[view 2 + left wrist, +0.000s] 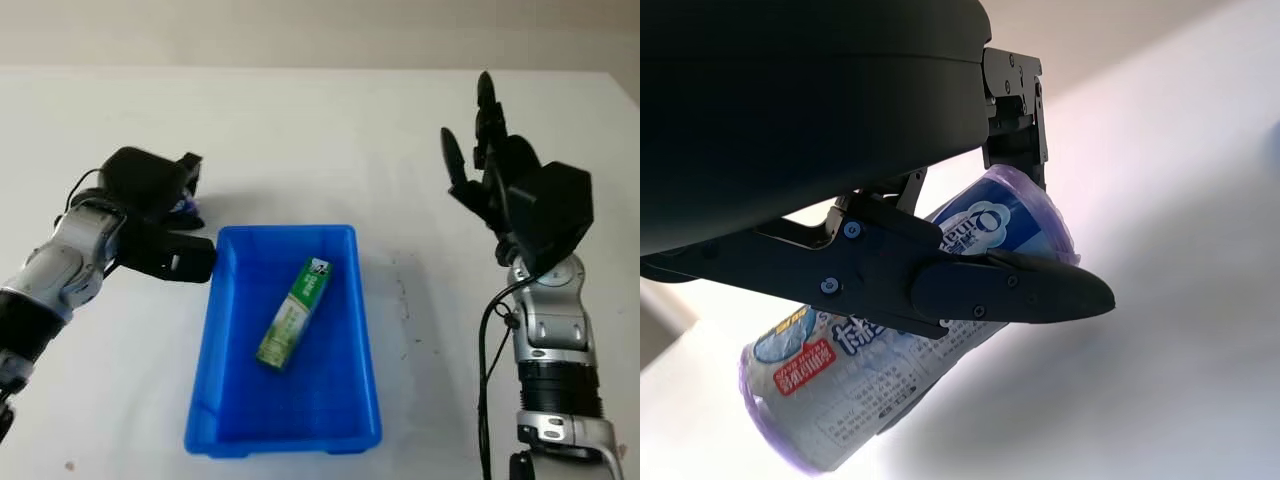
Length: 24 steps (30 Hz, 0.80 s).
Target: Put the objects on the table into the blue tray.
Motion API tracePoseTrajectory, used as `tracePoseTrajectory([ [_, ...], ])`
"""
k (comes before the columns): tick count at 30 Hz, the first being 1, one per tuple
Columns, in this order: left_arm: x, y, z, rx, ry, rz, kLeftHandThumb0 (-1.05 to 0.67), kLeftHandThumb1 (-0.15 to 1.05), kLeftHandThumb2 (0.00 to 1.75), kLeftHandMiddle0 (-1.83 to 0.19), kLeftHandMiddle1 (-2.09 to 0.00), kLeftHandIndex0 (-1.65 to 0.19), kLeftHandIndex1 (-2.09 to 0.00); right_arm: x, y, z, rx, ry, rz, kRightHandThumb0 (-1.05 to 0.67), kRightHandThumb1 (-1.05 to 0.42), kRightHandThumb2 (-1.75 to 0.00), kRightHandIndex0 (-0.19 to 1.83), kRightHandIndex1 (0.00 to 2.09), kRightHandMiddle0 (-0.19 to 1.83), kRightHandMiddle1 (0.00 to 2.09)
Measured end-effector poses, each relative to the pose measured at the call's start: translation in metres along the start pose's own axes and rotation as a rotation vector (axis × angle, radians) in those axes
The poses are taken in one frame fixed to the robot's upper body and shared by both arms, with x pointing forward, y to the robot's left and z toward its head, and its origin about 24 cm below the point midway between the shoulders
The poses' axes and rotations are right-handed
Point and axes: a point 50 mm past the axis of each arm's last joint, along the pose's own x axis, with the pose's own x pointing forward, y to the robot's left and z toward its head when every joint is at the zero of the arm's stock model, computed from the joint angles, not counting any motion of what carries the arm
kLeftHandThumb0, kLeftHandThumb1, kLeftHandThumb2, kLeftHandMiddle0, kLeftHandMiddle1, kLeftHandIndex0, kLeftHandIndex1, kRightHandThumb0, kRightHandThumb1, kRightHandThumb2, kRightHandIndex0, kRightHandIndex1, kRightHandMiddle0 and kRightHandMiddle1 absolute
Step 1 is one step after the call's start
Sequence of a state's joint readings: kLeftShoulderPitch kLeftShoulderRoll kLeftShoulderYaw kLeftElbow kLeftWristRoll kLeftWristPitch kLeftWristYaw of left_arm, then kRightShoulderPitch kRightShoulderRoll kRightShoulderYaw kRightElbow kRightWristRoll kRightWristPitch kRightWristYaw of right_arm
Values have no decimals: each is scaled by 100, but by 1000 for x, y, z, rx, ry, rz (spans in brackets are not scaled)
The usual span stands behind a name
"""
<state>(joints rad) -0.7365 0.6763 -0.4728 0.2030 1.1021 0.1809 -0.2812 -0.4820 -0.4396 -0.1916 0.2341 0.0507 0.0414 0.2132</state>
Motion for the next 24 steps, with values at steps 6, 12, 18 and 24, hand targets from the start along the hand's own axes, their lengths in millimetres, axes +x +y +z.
tracePoseTrajectory([
  [6,-11,37,-6,5,-27,218,-42,105,26,-78,-209,-34,-197,1,1,0,4,5,0,-59,-105,-64,-19,0,-19,0],
  [12,-20,70,-12,-93,-69,473,-41,105,29,-99,-209,-53,-209,2,5,1,12,-1,9,-60,-105,-65,-19,0,-19,0],
  [18,-37,105,-17,-324,-122,728,-40,105,32,-95,-209,-41,-196,2,6,1,20,-7,11,-60,-105,-65,-19,0,-19,0],
  [24,-63,128,-17,-414,-180,728,-49,105,23,-72,-209,-33,-180,2,7,1,18,-5,1,-62,-105,-65,-19,0,-19,0],
])
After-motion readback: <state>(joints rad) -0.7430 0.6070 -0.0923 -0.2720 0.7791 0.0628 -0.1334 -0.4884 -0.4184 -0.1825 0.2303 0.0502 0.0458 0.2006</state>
